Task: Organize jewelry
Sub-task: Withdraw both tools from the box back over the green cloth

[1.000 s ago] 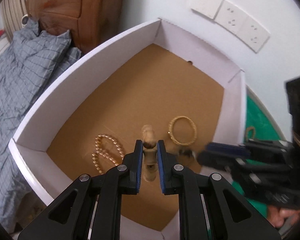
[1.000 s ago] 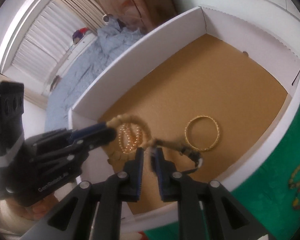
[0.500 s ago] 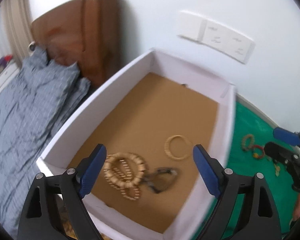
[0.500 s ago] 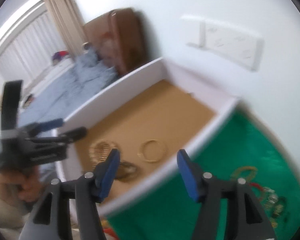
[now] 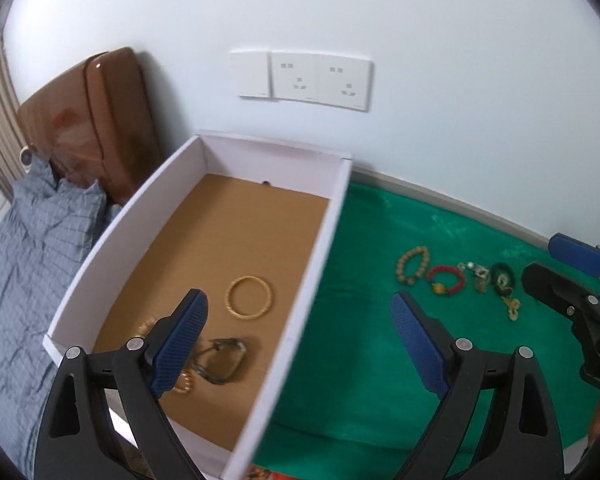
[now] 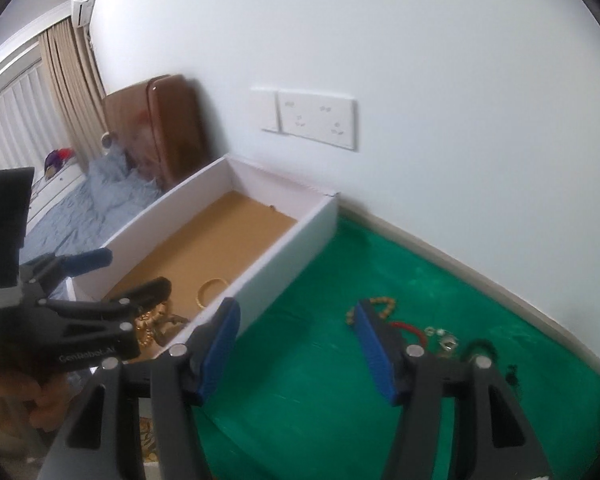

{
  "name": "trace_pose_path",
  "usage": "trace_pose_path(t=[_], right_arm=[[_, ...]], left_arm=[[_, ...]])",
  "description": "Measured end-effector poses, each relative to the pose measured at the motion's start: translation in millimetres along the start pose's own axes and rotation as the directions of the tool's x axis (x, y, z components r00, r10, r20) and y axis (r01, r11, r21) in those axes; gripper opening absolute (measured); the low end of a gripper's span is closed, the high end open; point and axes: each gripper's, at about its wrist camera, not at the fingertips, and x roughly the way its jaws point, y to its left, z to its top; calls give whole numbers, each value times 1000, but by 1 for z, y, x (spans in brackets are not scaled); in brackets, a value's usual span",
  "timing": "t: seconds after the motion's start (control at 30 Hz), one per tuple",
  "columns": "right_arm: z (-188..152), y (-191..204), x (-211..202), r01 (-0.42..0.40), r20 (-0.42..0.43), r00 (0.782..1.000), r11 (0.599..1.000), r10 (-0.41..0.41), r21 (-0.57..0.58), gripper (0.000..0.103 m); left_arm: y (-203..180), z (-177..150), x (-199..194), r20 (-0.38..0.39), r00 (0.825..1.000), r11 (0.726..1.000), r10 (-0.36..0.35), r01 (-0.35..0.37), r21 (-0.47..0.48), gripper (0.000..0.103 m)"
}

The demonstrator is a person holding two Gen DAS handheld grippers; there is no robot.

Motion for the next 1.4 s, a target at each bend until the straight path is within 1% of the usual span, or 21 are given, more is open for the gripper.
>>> trace_pose_path(t=[0.1,0.17,0.23,0.27,0.33,0.4,0.47,0.53,0.63,0.7,0.73,0.87,1.03,1.2,1.3,1.33,1.4], right_arm=[[-14,-18,-8,30,-11,999,999,-30,14,61],[-24,-31,-15,38,-17,999,999,-37,26,62],[-38,-45,-23,56,-28,998,998,-55,34,71],[-45,-52,-27,66,-30,997,997,-65,35,72],[-62,-69,-36,97,-34,995,994,-95,43,72],[-76,-87,-44,128,-39,991,990,-126,64,73],[-90,-108,-52,162,-42,986,982,-159,95,80],[-99,-123,-58,196,-42,980,974,-192,116,81],[-113,-148,-66,258,-51,966,957,-253,136,81],[-119,-162,-73,291,-45,957,947,-288,138,83],[-121,-166,-75,297,-41,955,944,-294,143,85],[-125,-175,-80,292,-57,956,942,-286,165,85],[-128,-181,-89,304,-69,953,934,-296,189,85],[-137,-193,-96,320,-90,947,925,-308,203,85],[-142,-198,-99,318,-93,948,928,-305,193,85],[-144,-199,-101,317,-92,948,930,-305,187,85],[-147,-200,-103,314,-89,949,933,-303,176,85]], left_arm=[[-21,-7,-2,-2,1000,1000,-5,5,15,94],[-34,-12,-3,-5,1000,1000,-6,6,15,98],[-47,-19,-4,-6,1000,1000,3,-3,15,100],[-53,-22,-5,-6,1000,1000,4,-4,20,100],[-69,-29,-5,-9,1000,999,-14,15,42,100],[-80,-34,-4,-15,999,998,-42,43,45,100],[-90,-37,-2,-20,998,997,-61,62,42,100],[-101,-39,-1,-7,998,997,-57,57,53,100],[-122,-41,-5,45,998,996,-40,36,86,100],[-134,-42,-7,67,997,993,-45,38,112,100],[-142,-42,-9,72,996,990,-58,48,131,100],[-164,-43,-15,72,994,983,-86,73,171,100],[-184,-46,-22,40,993,980,-111,103,169,100],[-195,-55,-24,-19,993,979,-120,122,164,100],[-198,-64,-25,-46,991,981,-128,133,140,100],[-199,-67,-26,-47,991,982,-123,129,137,100],[-204,-73,-29,-48,995,986,-93,99,136,100]])
